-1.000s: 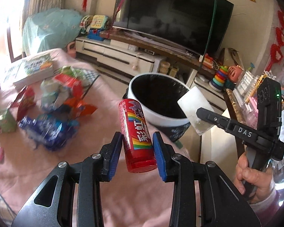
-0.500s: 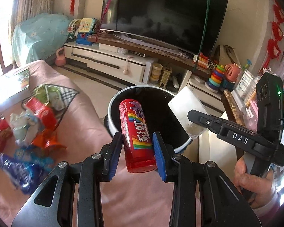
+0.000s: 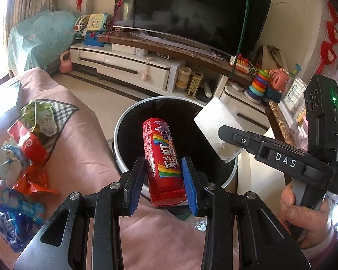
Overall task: Collect trash
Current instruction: 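Move both tools over the trash bin and open them to drop the items, then grasp the blue Tempo tissue pack with the left tool while the right tool grasps the orange wrapper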
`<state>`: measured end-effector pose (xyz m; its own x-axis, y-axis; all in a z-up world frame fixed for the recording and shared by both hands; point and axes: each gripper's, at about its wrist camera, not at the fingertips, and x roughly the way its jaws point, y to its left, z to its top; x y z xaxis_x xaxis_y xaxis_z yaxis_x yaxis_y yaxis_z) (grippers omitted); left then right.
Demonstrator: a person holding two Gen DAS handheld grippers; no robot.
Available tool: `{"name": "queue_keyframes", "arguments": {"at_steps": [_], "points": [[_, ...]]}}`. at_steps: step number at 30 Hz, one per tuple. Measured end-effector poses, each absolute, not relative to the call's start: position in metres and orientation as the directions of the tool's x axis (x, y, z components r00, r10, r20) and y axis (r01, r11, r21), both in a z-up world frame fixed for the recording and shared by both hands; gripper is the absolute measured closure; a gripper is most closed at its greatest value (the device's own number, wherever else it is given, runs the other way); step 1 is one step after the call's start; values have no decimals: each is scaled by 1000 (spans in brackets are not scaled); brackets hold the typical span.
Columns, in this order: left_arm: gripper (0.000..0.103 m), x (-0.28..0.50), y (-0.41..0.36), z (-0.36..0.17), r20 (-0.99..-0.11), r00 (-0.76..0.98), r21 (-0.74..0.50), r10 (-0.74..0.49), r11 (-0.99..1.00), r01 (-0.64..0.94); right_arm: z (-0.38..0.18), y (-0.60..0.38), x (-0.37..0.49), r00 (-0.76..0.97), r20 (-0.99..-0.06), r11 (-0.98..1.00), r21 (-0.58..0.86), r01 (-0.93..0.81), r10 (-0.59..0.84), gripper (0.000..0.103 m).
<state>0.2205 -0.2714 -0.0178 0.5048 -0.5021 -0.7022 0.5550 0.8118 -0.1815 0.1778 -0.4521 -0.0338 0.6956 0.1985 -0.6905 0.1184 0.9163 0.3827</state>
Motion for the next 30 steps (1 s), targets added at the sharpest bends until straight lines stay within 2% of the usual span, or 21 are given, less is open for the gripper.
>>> {"name": "queue_keyframes", "arguments": {"at_steps": [7, 9, 11, 13, 14, 17, 20, 22, 24, 30], "points": [[71, 236, -280, -21, -707, 496, -193, -504, 813, 550, -39, -458, 189, 683, -704, 914, 382, 135, 193, 75], [68, 240, -285, -25, -725, 479, -191, -494, 814, 549, -40, -460, 194, 676, -711, 915, 380, 138, 193, 72], [43, 242, -284, -28, -741, 469, -193, -482, 821, 538, -41, -462, 197, 672, -713, 909, 390, 145, 199, 70], [33, 237, -276, -28, -725, 489, -198, -485, 827, 526, -42, -463, 195, 676, -709, 904, 400, 149, 202, 61], [32, 234, -270, -27, -720, 495, -205, -487, 830, 518, -41, -464, 193, 683, -700, 901, 409, 147, 207, 51], [28, 226, -253, -28, -713, 497, -231, -494, 836, 498, -40, -463, 186, 698, -686, 896, 420, 146, 207, 35], [26, 215, -236, -27, -710, 511, -238, -485, 848, 474, -39, -455, 178, 704, -676, 893, 428, 135, 218, 32], [26, 206, -224, -27, -707, 518, -244, -481, 854, 460, -37, -448, 173, 711, -667, 893, 433, 125, 224, 25], [26, 195, -210, -26, -703, 530, -245, -474, 861, 445, -35, -440, 166, 720, -656, 890, 440, 121, 227, 12], [22, 169, -165, -28, -702, 563, -236, -435, 889, 392, -32, -405, 148, 727, -627, 876, 476, 73, 280, 6]]}}
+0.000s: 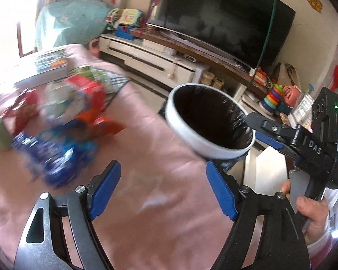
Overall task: Collect trash
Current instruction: 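Grasp the blue Tempo tissue pack with the left tool while the right tool grasps the orange wrapper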
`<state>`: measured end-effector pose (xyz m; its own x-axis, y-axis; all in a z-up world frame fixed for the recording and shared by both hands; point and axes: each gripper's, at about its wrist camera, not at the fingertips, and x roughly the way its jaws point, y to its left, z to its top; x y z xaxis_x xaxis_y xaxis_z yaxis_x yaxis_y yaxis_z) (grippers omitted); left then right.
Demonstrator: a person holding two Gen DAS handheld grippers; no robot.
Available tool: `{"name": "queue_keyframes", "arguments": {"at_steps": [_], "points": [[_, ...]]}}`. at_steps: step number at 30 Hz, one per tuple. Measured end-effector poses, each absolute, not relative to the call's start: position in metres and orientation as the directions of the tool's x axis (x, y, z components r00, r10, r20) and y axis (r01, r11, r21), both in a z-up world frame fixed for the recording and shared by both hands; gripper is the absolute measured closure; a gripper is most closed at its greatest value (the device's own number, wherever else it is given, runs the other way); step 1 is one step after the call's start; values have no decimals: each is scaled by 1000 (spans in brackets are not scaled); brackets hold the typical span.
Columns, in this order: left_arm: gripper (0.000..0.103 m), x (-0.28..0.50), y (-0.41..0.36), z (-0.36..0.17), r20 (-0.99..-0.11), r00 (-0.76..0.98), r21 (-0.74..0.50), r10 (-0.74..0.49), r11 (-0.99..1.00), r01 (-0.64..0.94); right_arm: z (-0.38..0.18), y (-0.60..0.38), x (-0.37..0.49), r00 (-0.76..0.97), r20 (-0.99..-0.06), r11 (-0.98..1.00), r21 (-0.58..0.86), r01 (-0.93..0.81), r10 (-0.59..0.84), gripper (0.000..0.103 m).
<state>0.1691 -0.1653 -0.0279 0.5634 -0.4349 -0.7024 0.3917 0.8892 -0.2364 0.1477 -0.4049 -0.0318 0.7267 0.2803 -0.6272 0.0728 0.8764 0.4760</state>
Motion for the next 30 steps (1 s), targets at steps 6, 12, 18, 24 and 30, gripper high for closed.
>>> {"name": "queue_keyframes", "arguments": {"at_steps": [6, 12, 18, 24, 30], "points": [[21, 151, -116, -35, -712, 589, -244, -382, 921, 303, -30, -367, 132, 734, -608, 888, 459, 13, 303, 5], [21, 140, -76, -37, -711, 612, -256, -346, 938, 234, -30, -332, 123, 736, -592, 898, 438, -49, 328, 5], [21, 133, -44, -40, -711, 632, -259, -310, 950, 174, -36, -307, 126, 722, -601, 902, 424, -75, 343, 5], [21, 139, -22, -41, -714, 632, -291, -302, 948, 125, -37, -292, 134, 727, -597, 912, 398, -99, 339, 5], [21, 153, -22, -39, -712, 638, -273, -293, 953, 134, -40, -280, 157, 684, -631, 915, 378, -139, 364, 6]]}}
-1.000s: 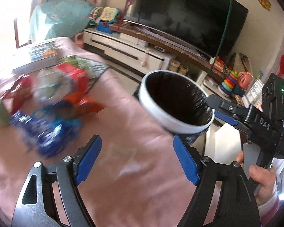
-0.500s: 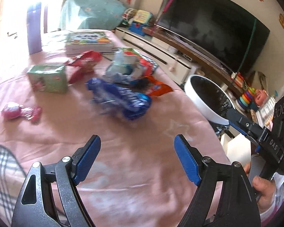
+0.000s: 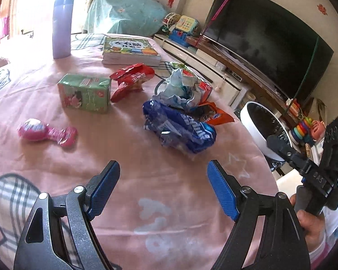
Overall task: Collect trash
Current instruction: 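Grasp the blue Tempo tissue pack with the left tool while the right tool grasps the orange wrapper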
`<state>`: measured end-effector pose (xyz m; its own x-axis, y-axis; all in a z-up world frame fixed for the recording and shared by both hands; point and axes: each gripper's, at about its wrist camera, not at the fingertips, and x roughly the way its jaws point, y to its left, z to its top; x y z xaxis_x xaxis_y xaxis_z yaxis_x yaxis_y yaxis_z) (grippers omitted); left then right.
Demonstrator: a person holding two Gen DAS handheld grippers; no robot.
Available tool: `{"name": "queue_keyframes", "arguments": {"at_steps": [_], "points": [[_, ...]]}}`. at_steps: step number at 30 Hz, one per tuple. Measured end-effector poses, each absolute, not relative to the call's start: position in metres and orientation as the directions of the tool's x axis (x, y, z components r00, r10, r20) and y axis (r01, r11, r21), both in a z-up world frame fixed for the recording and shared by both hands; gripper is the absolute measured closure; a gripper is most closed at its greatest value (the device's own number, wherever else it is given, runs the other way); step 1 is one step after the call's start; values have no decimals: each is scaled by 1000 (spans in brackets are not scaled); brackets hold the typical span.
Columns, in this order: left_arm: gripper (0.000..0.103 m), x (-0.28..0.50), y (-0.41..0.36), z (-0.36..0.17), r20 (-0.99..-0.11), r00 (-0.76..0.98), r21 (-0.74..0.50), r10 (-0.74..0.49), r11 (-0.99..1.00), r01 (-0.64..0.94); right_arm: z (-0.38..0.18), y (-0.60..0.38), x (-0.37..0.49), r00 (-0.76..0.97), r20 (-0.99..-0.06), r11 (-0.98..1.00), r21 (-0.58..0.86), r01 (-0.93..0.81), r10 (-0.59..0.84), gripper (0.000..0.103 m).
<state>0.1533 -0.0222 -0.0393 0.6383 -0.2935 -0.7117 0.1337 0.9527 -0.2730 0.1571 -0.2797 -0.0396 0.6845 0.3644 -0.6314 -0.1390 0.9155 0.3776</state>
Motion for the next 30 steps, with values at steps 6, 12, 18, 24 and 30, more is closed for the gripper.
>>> {"name": "queue_keyframes", "arguments": {"at_steps": [6, 12, 18, 24, 30], "points": [[21, 180, -17, -44, -706, 591, -393, -390, 910, 130, -49, -271, 185, 616, -666, 898, 404, -177, 421, 34], [22, 204, -8, -47, -703, 584, -440, -407, 893, 94, -58, -259, 208, 571, -690, 892, 394, -220, 445, 48], [48, 228, -15, -58, -705, 544, -485, -455, 869, 98, -66, -242, 225, 540, -711, 893, 362, -269, 451, 48], [67, 234, -28, -62, -710, 532, -464, -462, 875, 140, -72, -235, 235, 518, -720, 886, 353, -300, 462, 89], [77, 218, -24, -54, -701, 548, -454, -456, 878, 151, -63, -240, 221, 535, -686, 870, 380, -314, 493, 103]]}}
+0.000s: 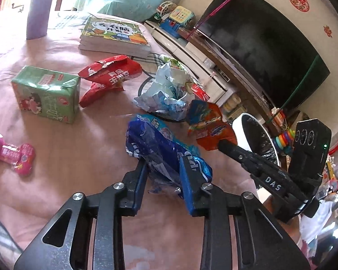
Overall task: Collect trash
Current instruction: 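Grasp the blue Tempo tissue pack with the left tool while the right tool grasps the orange wrapper, then carry both items over the trash bin and open both tools to drop them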
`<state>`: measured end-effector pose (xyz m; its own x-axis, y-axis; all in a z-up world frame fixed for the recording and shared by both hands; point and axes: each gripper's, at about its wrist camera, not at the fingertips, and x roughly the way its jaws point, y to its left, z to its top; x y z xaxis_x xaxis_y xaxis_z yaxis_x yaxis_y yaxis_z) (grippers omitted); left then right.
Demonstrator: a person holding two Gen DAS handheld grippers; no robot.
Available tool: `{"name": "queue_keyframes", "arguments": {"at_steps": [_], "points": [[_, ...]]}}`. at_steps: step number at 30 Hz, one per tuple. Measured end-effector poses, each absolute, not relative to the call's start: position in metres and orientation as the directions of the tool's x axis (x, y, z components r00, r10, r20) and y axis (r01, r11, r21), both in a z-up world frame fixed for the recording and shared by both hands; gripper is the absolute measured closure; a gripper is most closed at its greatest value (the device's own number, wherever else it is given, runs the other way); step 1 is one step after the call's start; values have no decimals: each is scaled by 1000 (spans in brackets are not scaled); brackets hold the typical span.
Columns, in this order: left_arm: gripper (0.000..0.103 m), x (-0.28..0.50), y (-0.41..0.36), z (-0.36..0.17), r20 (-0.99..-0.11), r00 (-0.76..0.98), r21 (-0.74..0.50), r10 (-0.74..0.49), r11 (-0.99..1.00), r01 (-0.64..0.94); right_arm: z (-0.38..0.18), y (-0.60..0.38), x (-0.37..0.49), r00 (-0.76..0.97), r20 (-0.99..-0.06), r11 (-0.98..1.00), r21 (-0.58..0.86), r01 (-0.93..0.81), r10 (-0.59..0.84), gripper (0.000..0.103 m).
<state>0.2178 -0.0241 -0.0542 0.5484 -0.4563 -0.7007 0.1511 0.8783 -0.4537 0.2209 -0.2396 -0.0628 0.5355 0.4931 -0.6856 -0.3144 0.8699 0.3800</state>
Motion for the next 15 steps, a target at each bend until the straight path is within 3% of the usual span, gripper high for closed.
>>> {"name": "queue_keyframes", "arguments": {"at_steps": [10, 15], "points": [[90, 185, -35, -37, -681, 562, -435, -470, 876, 207, -40, -271, 183, 594, -632, 863, 426, -270, 498, 103], [92, 172, -56, -22, -668, 570, -401, -478, 877, 264, -36, -295, 165, 627, -623, 871, 443, -211, 468, 103]]}}
